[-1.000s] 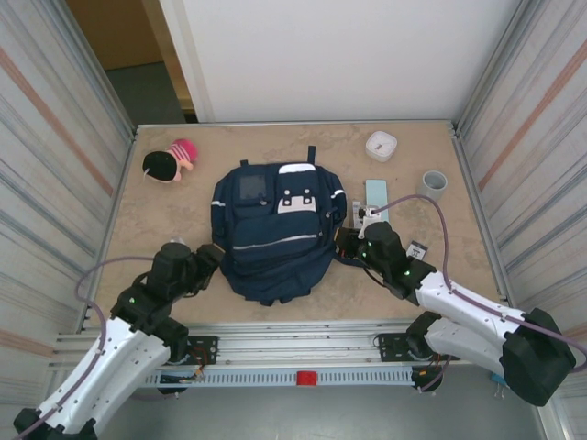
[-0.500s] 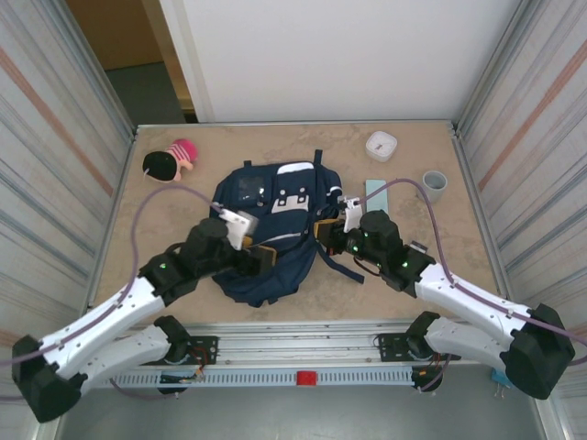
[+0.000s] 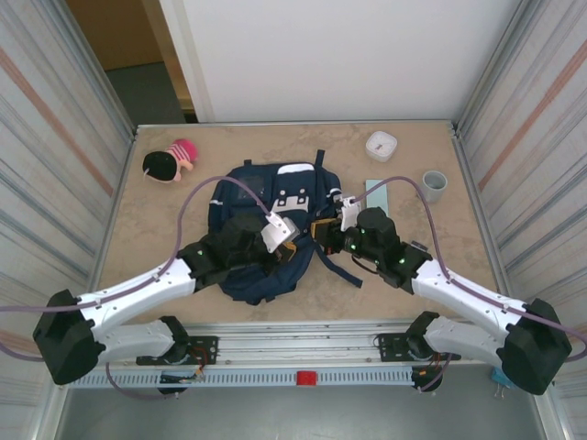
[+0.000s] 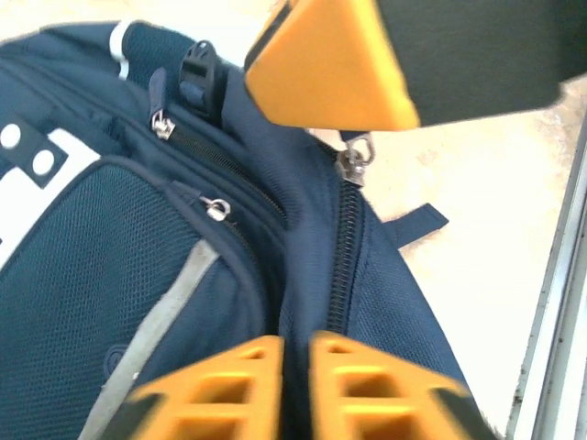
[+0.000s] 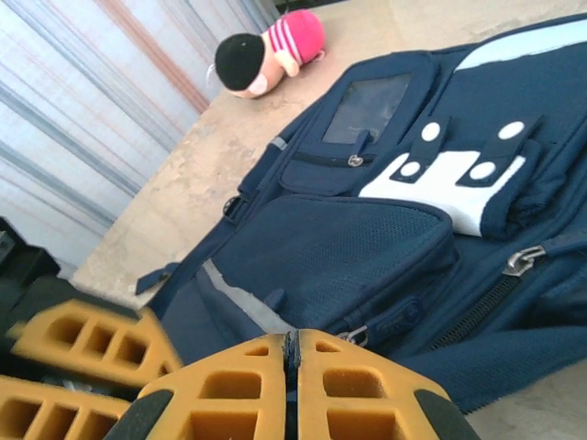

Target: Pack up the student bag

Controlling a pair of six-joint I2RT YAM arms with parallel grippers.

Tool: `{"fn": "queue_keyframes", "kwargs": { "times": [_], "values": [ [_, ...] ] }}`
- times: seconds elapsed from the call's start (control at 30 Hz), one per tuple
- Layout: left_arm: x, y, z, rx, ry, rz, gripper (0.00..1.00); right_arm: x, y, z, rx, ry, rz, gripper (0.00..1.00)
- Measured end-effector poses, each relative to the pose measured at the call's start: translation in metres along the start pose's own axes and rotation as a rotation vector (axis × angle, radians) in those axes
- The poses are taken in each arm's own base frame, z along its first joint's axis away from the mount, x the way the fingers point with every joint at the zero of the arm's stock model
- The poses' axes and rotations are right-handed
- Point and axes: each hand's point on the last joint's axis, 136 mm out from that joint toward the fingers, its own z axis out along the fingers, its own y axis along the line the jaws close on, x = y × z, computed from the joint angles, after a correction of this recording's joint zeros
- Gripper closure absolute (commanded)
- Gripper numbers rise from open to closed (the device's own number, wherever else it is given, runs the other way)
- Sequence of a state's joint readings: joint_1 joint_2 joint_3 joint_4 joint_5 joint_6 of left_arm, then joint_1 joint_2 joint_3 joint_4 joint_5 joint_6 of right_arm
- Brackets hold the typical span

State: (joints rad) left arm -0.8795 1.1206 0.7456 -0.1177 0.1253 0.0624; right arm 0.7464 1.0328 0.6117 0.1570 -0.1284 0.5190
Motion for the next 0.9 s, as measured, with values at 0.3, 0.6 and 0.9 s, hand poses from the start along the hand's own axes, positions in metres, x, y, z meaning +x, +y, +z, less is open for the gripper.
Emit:
{"fn": "queue_keyframes", "kwargs": {
  "times": [0.3, 0.6, 0.9],
  "values": [
    [-0.016, 0.001, -0.034, -0.022, -0.131, 0.016, 1.00, -0.022, -0.047, -0.011, 0.080, -0.138, 0.138, 1.00],
    [-0.022, 0.000, -0.052, -0.017, -0.180, 0.015, 1.00, -0.027, -0.098, 0.013, 0.148, -0.191, 0.264, 1.00],
    [-0.017, 0.025, -0.056, -0.154, -0.135, -0.024, 0.19, -0.048, -0.124, 0.015, 0.243, -0.192, 0.286, 0.34]
  ]
}}
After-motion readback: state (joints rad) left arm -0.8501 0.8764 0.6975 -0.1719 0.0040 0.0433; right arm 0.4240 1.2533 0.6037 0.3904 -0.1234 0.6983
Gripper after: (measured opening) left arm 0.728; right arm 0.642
